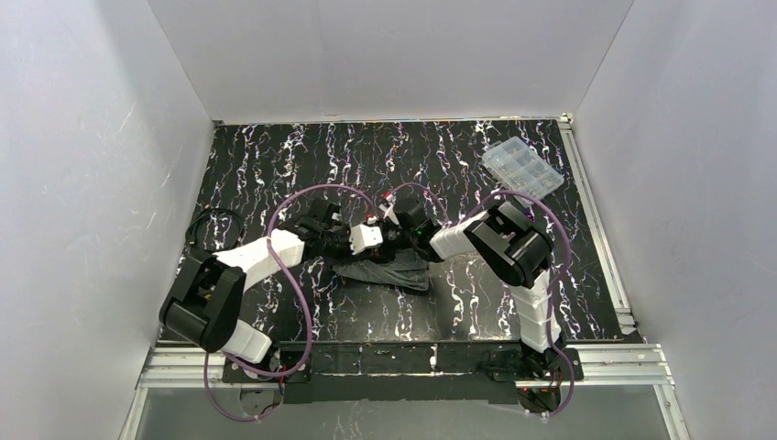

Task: Fold the napkin into a case and place the utensils inside
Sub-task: Fold the 2/3-rectangle-folded napkin at the center of the board.

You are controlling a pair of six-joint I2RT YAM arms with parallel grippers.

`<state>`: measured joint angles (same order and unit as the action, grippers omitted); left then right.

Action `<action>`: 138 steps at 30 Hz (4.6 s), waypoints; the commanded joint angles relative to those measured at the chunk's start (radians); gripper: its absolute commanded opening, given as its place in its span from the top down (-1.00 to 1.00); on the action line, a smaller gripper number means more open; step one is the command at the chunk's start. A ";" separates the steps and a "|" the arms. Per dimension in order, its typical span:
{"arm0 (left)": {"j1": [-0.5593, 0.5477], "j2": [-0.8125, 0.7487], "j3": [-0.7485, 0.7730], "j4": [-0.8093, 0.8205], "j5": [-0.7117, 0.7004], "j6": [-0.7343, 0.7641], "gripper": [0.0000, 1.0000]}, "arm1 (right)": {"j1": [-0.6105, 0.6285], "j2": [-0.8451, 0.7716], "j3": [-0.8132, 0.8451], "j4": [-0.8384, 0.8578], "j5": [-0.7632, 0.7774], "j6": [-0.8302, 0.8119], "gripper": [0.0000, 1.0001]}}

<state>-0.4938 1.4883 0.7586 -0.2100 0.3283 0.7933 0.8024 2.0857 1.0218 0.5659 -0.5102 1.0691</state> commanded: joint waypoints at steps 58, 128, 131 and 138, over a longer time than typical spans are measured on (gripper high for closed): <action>-0.008 -0.020 -0.142 -0.008 -0.099 0.227 1.00 | 0.365 -0.834 -0.367 -0.643 0.750 -1.483 -0.97; -0.008 -0.073 -0.137 0.013 -0.090 0.260 1.00 | -0.224 -0.195 0.302 -1.183 -0.306 -1.344 0.79; -0.008 -0.071 -0.137 0.004 -0.080 0.273 1.00 | -0.223 -0.181 0.331 -1.212 -0.355 -1.361 0.77; -0.009 -0.066 -0.135 -0.009 -0.068 0.301 1.00 | -0.223 -0.118 0.388 -1.318 -0.456 -1.427 0.74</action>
<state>-0.5117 1.4212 0.6605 -0.1020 0.2478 1.0763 0.5762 1.9121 1.3357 -0.6399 -0.8543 -0.2958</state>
